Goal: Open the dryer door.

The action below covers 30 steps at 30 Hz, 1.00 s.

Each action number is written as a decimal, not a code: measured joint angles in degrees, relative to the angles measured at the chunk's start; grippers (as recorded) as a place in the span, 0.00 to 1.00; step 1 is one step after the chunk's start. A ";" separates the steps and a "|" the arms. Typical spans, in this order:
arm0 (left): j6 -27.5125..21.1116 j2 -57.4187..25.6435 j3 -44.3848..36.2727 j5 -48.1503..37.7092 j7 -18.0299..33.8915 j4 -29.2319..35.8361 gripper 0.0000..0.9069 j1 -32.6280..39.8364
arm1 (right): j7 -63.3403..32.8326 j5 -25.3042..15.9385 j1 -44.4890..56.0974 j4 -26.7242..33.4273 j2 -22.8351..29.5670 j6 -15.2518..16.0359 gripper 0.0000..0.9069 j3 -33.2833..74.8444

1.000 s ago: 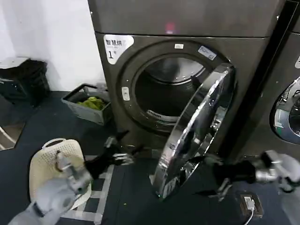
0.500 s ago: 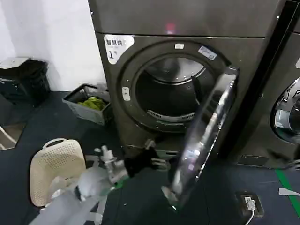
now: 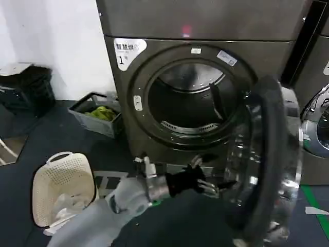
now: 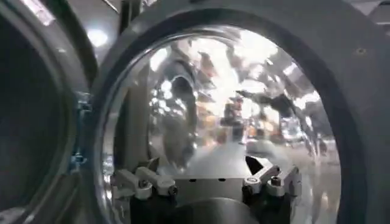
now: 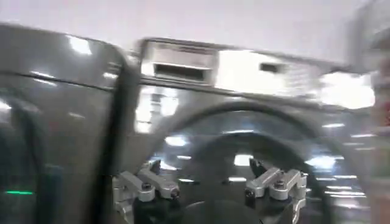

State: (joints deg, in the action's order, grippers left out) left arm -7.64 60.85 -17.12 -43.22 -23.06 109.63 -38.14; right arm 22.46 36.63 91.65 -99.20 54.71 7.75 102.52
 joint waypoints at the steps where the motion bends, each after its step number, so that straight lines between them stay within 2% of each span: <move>1: 0.01 0.57 -0.96 0.01 0.56 -0.25 1.00 0.68 | -1.59 -1.02 0.54 0.15 0.42 0.63 1.00 1.08; 4: 0.08 2.08 -3.66 -0.11 1.01 -0.87 1.00 2.42 | -5.70 -2.74 2.06 1.19 1.69 2.93 1.00 4.59; 8: 0.47 4.71 -7.41 -0.27 2.05 -2.78 1.00 5.28 | -9.59 -5.02 2.49 2.82 1.81 3.21 1.00 9.20; 14: 1.40 9.01 -11.96 -0.24 4.11 -6.71 1.00 9.29 | -15.81 -3.93 3.52 4.81 1.57 3.15 1.00 15.04; 24: 3.37 19.06 -16.09 2.60 7.06 -14.67 1.00 14.94 | -17.54 -2.97 6.21 5.21 1.27 4.15 1.00 22.73; 30: 5.49 24.84 -17.49 4.78 7.03 -19.91 1.00 17.75 | -18.32 -3.14 8.01 5.53 0.81 4.75 1.00 26.21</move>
State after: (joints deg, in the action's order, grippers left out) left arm -2.15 85.69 -34.61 -38.44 -16.03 89.72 -20.39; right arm 4.14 33.49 99.66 -93.67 55.52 12.50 128.74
